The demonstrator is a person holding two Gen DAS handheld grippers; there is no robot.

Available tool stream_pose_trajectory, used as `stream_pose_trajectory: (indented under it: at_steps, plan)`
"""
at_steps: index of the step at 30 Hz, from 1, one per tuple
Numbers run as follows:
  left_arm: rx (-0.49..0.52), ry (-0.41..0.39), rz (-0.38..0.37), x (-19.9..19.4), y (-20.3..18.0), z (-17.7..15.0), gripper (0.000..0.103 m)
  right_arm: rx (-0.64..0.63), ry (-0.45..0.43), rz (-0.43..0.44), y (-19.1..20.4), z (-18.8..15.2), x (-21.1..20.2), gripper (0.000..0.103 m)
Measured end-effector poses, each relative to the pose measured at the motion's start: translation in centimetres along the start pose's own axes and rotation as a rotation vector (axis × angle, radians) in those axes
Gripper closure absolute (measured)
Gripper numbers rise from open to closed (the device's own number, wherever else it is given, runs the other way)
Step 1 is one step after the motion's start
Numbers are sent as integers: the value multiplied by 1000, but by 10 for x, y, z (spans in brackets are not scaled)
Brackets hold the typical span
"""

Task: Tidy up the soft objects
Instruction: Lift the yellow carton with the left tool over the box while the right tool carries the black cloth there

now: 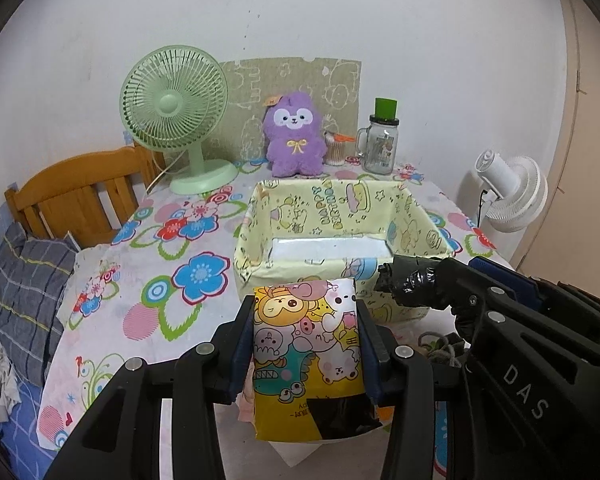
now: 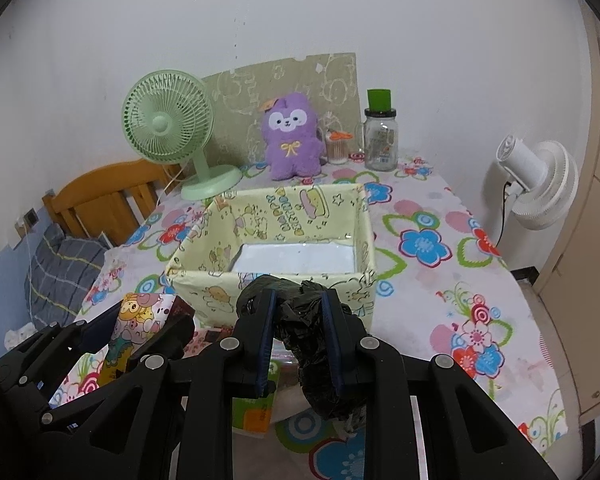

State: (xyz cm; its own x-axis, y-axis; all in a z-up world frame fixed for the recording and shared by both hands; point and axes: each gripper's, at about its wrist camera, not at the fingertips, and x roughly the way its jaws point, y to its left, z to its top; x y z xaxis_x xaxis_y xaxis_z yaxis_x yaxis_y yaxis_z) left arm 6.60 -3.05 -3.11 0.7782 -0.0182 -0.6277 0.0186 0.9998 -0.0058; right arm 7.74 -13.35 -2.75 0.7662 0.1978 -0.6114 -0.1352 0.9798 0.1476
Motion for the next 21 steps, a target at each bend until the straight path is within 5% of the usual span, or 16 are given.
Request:
stream_pose_trajectory:
  at_steps: [21]
  plan:
    - [3, -27, -10, 5, -8, 29, 57, -7, -29, -24, -5, 31, -1, 76]
